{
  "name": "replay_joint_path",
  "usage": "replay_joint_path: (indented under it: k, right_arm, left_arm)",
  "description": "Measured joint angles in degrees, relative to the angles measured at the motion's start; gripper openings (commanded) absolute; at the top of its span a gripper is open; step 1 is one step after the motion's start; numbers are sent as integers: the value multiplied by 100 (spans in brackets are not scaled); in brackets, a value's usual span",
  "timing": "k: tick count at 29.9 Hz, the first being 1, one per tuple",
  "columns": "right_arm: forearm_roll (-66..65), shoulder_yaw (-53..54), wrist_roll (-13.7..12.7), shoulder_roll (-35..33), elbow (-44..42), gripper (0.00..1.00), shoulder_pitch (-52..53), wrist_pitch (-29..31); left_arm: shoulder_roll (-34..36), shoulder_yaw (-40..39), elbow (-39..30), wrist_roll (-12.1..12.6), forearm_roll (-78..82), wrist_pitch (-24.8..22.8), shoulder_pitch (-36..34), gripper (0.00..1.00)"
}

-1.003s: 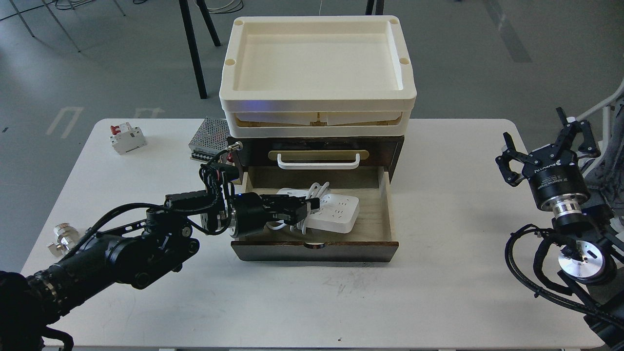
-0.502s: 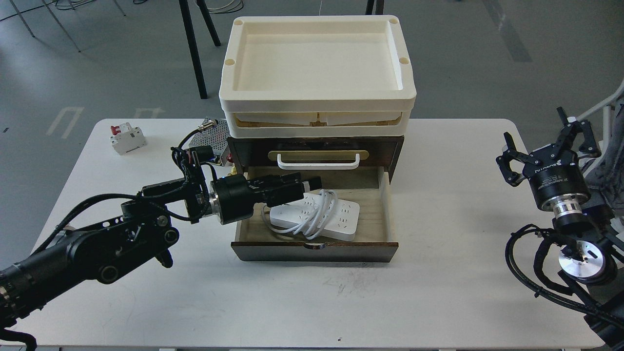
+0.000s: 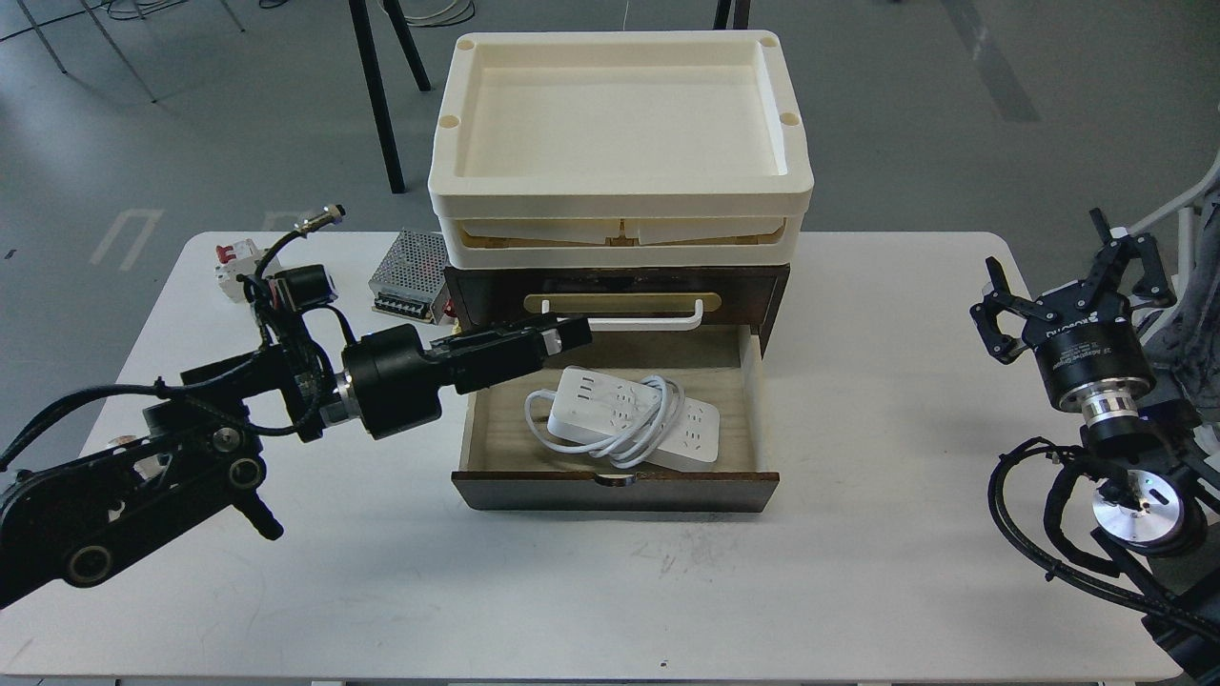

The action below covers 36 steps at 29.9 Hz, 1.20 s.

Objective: Put charging cable into cabinet

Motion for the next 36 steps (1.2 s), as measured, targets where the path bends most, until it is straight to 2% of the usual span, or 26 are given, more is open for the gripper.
replay_joint_path:
  k: [7, 10, 15, 23, 36]
  right_arm:
    - [0, -19, 0, -1, -2, 99, 0, 0]
    - [0, -30, 0, -1, -1, 99, 0, 0]
    - [-12, -49, 0, -1, 20, 99, -3, 5]
    - [-76, -80, 0, 4, 28, 99, 12, 10]
    - [-77, -94, 0, 15, 99, 99, 40, 18]
  left_arm:
    - [263, -1489, 218, 0, -1926, 29, 1047, 96]
    - [231, -1811, 488, 0, -2972, 268, 1365, 96]
    - [-10, -1907, 1275, 0, -4473, 658, 1567, 96]
    - [-959, -1927, 3146, 1, -4926, 639, 1414, 96]
    - [-1397, -1926, 3746, 0, -5217, 407, 1140, 96]
